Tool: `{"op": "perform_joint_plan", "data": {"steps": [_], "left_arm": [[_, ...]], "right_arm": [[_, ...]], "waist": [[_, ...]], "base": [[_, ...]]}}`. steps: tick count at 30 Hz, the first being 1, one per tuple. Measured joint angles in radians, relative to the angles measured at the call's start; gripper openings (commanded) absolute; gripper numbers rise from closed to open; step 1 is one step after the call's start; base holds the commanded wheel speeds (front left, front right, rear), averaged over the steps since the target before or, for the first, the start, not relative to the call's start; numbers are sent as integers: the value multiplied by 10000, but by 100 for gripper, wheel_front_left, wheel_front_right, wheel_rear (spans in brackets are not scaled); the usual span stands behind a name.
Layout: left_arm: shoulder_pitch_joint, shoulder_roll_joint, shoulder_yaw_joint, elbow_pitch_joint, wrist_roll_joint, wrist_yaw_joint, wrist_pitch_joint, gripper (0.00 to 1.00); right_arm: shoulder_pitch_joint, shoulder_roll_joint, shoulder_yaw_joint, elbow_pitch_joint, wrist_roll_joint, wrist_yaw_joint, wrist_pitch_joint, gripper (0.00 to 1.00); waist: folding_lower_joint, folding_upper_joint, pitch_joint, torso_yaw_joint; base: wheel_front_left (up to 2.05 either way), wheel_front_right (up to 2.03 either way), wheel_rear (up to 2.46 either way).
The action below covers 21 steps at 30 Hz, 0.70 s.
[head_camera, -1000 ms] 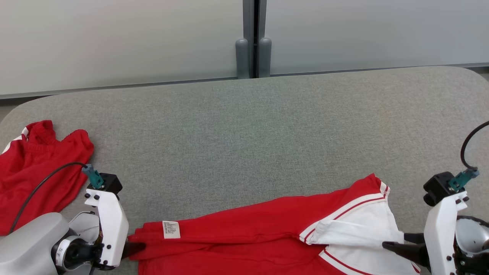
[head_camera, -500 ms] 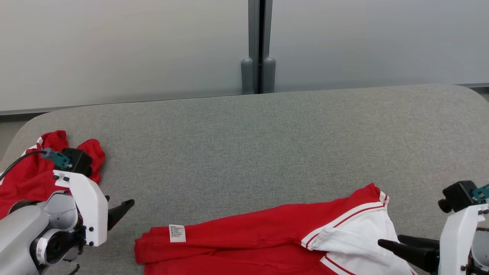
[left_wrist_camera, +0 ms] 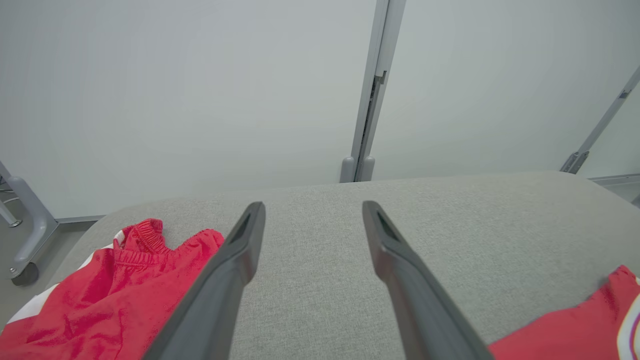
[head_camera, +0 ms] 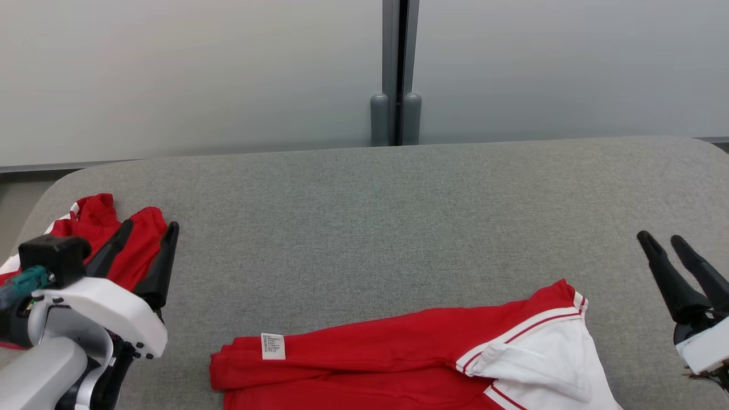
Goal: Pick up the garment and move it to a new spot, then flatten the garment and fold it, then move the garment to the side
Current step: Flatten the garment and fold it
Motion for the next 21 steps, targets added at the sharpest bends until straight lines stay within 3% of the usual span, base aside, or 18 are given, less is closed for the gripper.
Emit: {"op": "perform_joint_plan", "data": {"steps": [3,6,10,13,14,21], "left_arm": [[608,-198,451,-146,211,487,-779,100],[1464,-560,1396,-228,631,809,-918,100],[2787,-1674,3436,-861,2232,895,-941,100],[4019,-2656,4644,-1221,3024,537,-940,100],[4570,-3124,5193,-1348,3538,196,-941,100],[5114,-4067,5701,-1302,4863,-656,-941,100]], "right_arm": [[58,374,-291,506,-604,0,-1081,100],[202,740,-583,1064,-1337,0,-2046,100],[367,1241,-855,1965,-2090,0,-2834,100],[457,1444,-642,2706,-2464,0,-2894,100],[457,1498,-324,3271,-2562,0,-2788,100],[-74,1313,554,5001,-2483,0,-2477,100]], "waist": [[0,0,-7,90],[0,0,-11,177],[0,0,-11,304],[0,0,-17,354],[-1,0,15,378],[0,0,260,469]], "base": [[0,0,0],[0,0,0],[0,0,0],[0,0,0],[0,0,0],[0,0,0]]}}
